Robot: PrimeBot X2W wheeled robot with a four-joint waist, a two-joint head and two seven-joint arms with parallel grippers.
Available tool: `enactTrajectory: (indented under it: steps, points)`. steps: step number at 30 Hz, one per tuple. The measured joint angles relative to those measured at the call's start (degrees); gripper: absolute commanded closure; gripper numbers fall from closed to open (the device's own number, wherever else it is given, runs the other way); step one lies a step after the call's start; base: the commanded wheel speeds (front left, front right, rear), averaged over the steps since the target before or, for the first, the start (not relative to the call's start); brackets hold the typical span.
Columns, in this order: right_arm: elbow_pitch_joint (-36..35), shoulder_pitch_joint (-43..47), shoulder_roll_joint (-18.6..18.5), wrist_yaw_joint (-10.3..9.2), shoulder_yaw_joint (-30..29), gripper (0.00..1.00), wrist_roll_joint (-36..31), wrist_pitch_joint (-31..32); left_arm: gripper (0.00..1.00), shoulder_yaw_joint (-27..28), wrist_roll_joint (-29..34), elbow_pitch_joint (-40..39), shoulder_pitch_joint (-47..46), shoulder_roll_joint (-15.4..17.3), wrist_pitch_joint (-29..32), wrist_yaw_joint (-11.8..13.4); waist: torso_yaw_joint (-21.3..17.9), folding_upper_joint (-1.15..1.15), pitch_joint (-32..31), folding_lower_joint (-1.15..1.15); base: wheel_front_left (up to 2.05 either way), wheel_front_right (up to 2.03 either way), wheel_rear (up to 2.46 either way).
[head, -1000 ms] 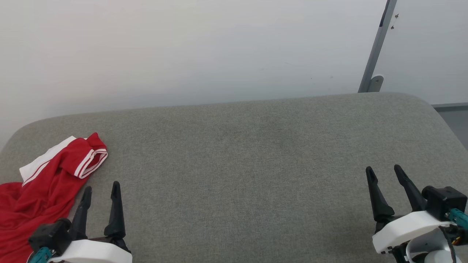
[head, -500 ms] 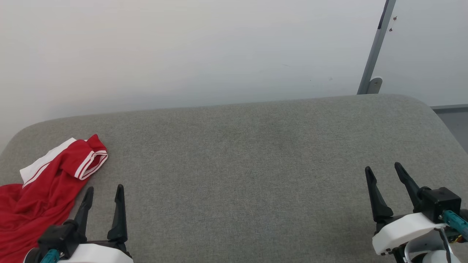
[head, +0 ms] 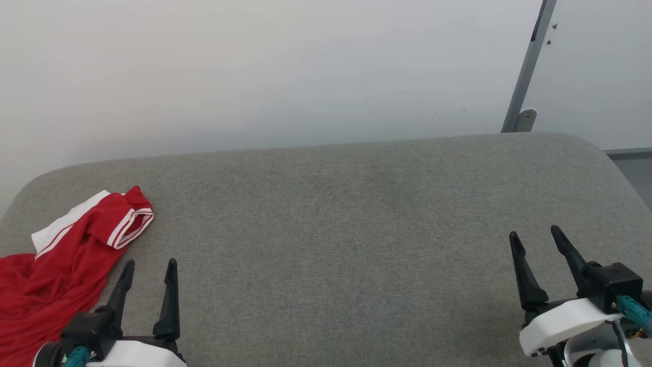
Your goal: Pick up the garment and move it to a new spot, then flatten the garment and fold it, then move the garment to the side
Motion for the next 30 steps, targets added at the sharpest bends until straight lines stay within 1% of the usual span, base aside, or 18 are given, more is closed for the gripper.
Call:
enactTrajectory:
  steps: [7,14,19,30]
  points:
    - [0.25,0.03,0.37,0.00,-0.03,0.00,-0.30,-0.52,0.00,-0.46,0.15,0.92,-0.12,0.37,-0.01,-0.01,0.58,0.00,-0.23,0.00,0.00,0.00,0.00]
    - [1.05,0.04,0.11,0.00,1.48,0.00,0.66,-0.99,0.00,0.68,-0.75,2.59,-0.85,0.92,-0.01,0.11,2.34,0.00,-0.57,0.00,0.00,0.00,0.00]
    - [1.57,0.02,-0.05,0.00,3.77,0.00,1.13,-0.89,0.00,1.60,-1.04,2.88,-0.94,2.00,0.19,0.71,4.61,0.00,-0.96,0.00,0.00,0.00,0.00]
    - [2.52,-0.93,-0.54,0.00,9.31,0.00,2.72,-0.40,0.00,3.82,-2.40,0.94,0.16,2.45,1.72,3.23,11.51,0.00,-1.30,0.00,0.00,0.00,0.00]
